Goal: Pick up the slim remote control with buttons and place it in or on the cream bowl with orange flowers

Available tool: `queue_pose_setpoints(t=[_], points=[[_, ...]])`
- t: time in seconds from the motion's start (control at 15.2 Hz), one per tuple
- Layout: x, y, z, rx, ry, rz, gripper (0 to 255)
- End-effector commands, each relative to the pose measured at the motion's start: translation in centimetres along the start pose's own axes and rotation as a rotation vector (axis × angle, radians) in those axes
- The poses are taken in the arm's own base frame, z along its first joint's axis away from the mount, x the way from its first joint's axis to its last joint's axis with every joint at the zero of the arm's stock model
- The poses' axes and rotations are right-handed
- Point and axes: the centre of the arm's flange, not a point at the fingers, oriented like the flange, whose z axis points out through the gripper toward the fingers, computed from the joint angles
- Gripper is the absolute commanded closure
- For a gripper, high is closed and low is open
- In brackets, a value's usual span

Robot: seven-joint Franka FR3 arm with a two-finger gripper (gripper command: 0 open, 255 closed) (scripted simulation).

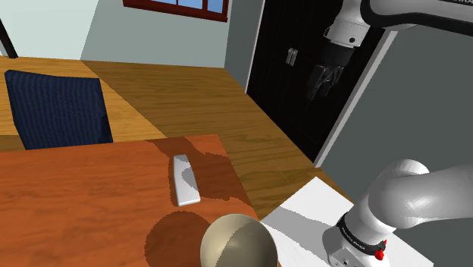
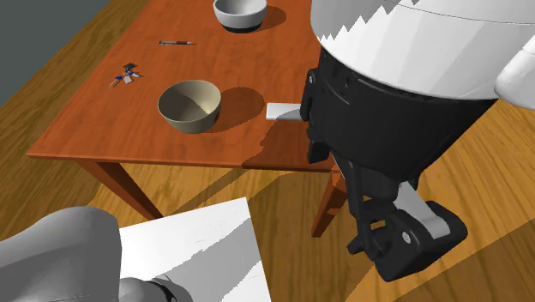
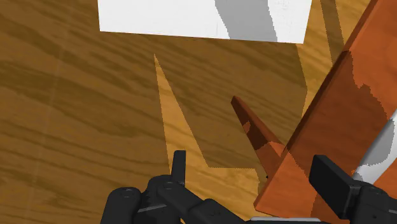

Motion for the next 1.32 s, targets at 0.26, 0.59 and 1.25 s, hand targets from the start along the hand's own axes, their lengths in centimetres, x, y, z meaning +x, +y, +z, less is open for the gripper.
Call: queue_pose_setpoints(t=[0.26, 0.59, 1.25], points=[[1.0, -4.4, 2.8, -0.003, -0.005, 0.036, 0], [2.6, -9.9, 6.2, -0.008, -0.011, 0.080, 0], [6.3, -20.6, 13.3, -0.016, -0.022, 0.169, 0]])
